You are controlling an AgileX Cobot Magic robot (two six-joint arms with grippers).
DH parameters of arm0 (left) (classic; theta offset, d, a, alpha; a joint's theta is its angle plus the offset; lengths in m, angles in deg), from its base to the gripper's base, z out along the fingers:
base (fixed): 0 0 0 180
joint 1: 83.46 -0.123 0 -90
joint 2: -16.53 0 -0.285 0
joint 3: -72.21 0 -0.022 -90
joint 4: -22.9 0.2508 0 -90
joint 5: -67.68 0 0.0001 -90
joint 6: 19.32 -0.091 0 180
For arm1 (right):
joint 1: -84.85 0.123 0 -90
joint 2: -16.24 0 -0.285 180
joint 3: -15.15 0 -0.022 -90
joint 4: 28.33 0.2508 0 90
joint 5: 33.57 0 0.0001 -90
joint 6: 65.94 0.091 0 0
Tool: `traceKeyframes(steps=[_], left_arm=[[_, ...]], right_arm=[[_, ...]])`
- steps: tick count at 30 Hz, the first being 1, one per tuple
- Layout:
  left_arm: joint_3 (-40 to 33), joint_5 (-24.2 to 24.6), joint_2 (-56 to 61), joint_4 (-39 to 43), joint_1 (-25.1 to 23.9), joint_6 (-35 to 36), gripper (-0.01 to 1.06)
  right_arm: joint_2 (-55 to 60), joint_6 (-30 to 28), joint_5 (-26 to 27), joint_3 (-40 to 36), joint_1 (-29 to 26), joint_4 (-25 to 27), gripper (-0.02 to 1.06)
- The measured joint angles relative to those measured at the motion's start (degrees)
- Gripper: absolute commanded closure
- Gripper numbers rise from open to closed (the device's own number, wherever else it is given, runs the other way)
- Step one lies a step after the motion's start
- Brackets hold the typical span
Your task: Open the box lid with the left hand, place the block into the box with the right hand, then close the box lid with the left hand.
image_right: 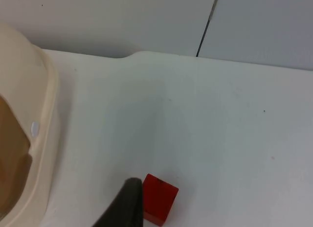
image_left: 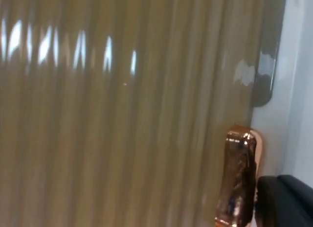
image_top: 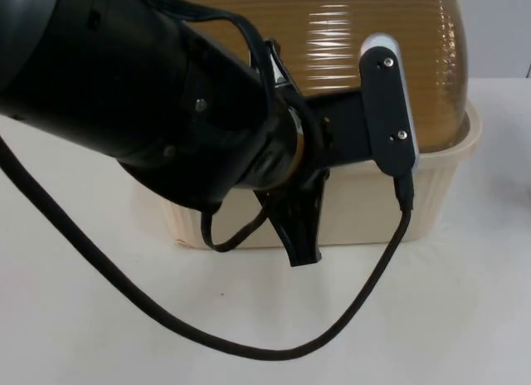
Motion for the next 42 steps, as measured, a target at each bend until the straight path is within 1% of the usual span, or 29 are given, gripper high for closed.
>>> traceKeyframes(steps=[10,13,16,24,33,37,42], left_arm=[[0.0,-1.1,0.0,0.4,-0.1,-0.2,1.05],[0.0,-2.5,0.0,1.1,-0.3,-1.7,1.05],[0.0,-2.8,0.0,1.5,-0.3,-2.2,1.05],[0.0,-1.7,0.0,2.1,-0.3,-2.3,1.05],[0.0,1.1,0.0,3.3,-0.2,-1.6,1.05],[0.0,3.5,0.0,3.7,-0.2,-0.7,1.05],[0.0,3.8,0.0,4.8,-0.2,-0.4,1.05]], right_arm=[[0.0,0.0,-0.1,0.0,0.0,0.0,0.05],[0.0,0.0,-0.1,0.0,0.0,0.0,0.05],[0.0,0.0,-0.4,0.0,0.0,0.0,0.05],[0.0,0.0,-0.5,0.0,0.0,0.0,0.05],[0.0,0.0,-0.5,0.0,0.0,0.0,0.05],[0.0,0.0,-0.7,0.0,0.0,0.0,0.05],[0.0,0.0,-0.7,0.0,0.0,0.0,0.05]])
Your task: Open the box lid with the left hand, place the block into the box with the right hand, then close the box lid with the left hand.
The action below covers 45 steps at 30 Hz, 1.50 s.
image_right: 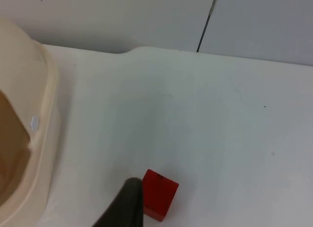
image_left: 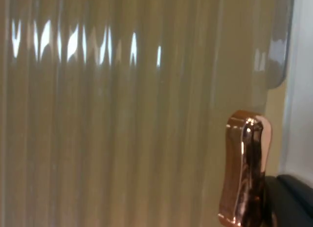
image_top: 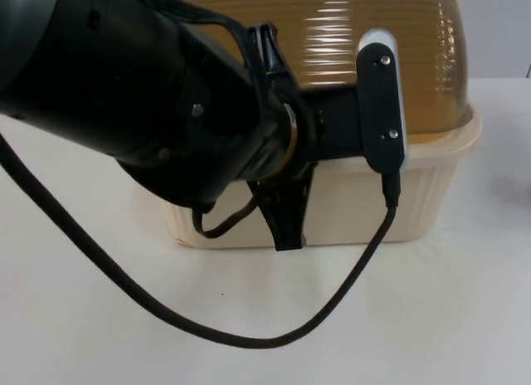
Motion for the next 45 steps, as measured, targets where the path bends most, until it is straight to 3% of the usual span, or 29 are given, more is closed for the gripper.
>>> traceKeyframes(steps=[11,18,22,28,45], left_arm=[[1.2,-7.3,1.9,1.3,-4.1,-3.3,1.05],[6.4,-12.3,4.4,-8.7,-8.0,-17.6,1.05],[8.4,-15.1,4.5,-19.7,-10.9,-30.4,1.05],[10.0,-15.9,4.5,-27.7,-14.1,-38.8,1.05],[12.7,-15.7,4.5,-29.7,-16.8,-40.0,1.05]], right_arm=[[0.0,0.0,-0.1,0.0,0.0,0.0,0.05],[0.0,0.0,-0.2,0.0,0.0,0.0,0.05],[0.0,0.0,-0.5,0.0,0.0,0.0,0.05],[0.0,0.0,-0.6,0.0,0.0,0.0,0.05],[0.0,0.0,-0.8,0.0,0.0,0.0,0.05]])
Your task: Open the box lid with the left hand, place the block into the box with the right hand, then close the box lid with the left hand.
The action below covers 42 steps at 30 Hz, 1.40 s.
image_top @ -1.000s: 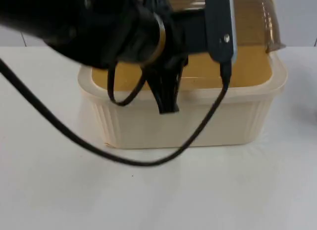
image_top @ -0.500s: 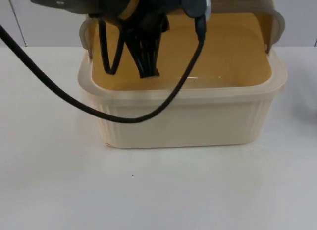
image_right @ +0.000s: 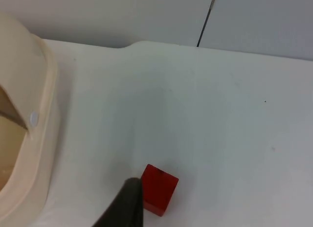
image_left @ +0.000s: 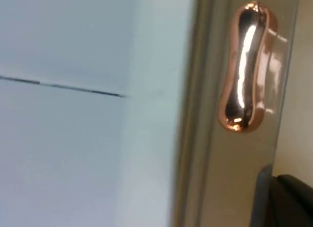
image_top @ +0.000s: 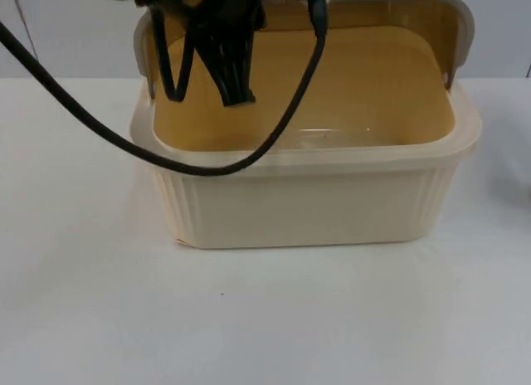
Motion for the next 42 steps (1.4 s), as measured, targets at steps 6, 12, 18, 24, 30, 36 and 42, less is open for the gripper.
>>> traceKeyframes(steps=[6,12,18,24,30,36,42], left_arm=[[2.4,0.1,0.0,-1.1,0.0,-0.1,1.05],[2.6,3.1,0.6,-8.7,0.3,-1.5,1.05],[2.6,7.9,5.5,-24.2,2.9,-13.3,1.05],[2.6,7.7,13.5,-33.7,3.3,-17.8,1.05],[2.7,2.7,22.5,-37.1,-1.4,-10.5,1.05],[2.8,1.6,27.9,-43.1,-16.4,11.2,1.05],[2.8,8.6,28.1,-46.2,-28.7,14.7,1.05]], right_arm=[[0.0,0.0,-0.3,0.0,0.0,0.0,0.05],[0.0,0.0,-0.5,0.0,0.0,0.0,0.05],[0.0,0.0,-0.5,0.0,0.0,0.0,0.05],[0.0,0.0,-0.5,0.0,0.0,0.0,0.05],[0.0,0.0,-0.5,0.0,0.0,0.8,0.05],[0.0,0.0,-0.5,0.0,0.0,1.4,0.05],[0.0,0.0,-0.5,0.0,0.0,2.4,0.05]])
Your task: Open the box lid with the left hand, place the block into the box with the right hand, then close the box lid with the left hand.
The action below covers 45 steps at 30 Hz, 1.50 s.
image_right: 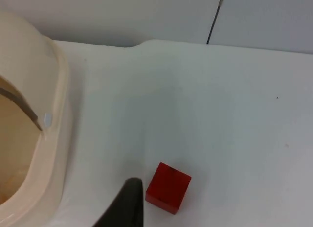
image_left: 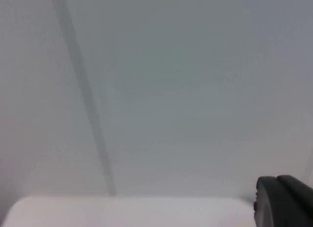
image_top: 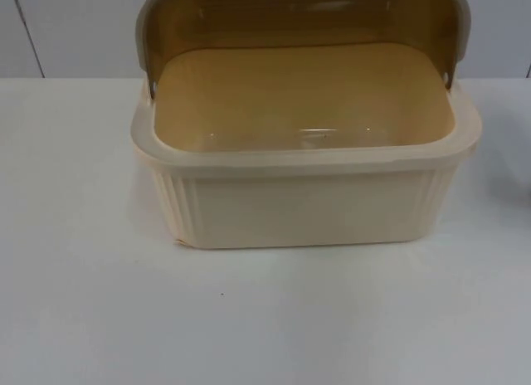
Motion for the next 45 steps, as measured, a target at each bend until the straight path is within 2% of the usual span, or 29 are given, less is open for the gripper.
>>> traceKeyframes(steps=[2,6,9,10,11,12,15,27,33,45], left_arm=[[0.0,2.0,0.0,0.0,-2.3,-1.7,1.05],[0.0,3.9,0.0,0.2,-3.2,-2.6,1.05],[0.0,4.6,-0.1,0.2,-3.3,-2.7,0.86],[0.0,5.0,-0.5,0.3,-3.3,-2.7,0.86],[0.0,5.5,-0.7,0.3,-3.3,-2.7,0.75],[0.0,5.8,-1.0,0.3,-3.3,-2.4,0.58],[0.0,6.2,-1.3,0.4,-3.3,-0.7,-0.01],[0.0,7.8,-1.4,2.8,-3.3,0.8,0.0],[0.0,9.6,-1.4,2.8,-3.3,-5.3,0.0],[0.0,7.4,-1.4,1.7,-3.3,-6.2,0.0]], right_arm=[[0.0,0.0,0.0,0.0,0.0,0.1,0.05],[0.0,0.0,0.0,0.0,0.0,0.2,0.05],[0.0,0.0,0.0,0.0,0.0,0.2,0.05],[0.0,0.0,0.0,0.0,0.0,0.2,0.05],[0.0,0.0,0.0,0.0,0.0,0.2,0.05],[0.0,0.0,0.0,0.0,0.0,0.2,0.05],[0.0,0.0,0.0,0.0,0.0,0.2,0.05],[0.0,0.0,0.0,0.0,0.0,0.3,0.05],[0.0,0.0,0.1,0.0,0.0,0.3,0.05],[0.0,-2.0,6.1,0.0,0.0,0.4,0.05]])
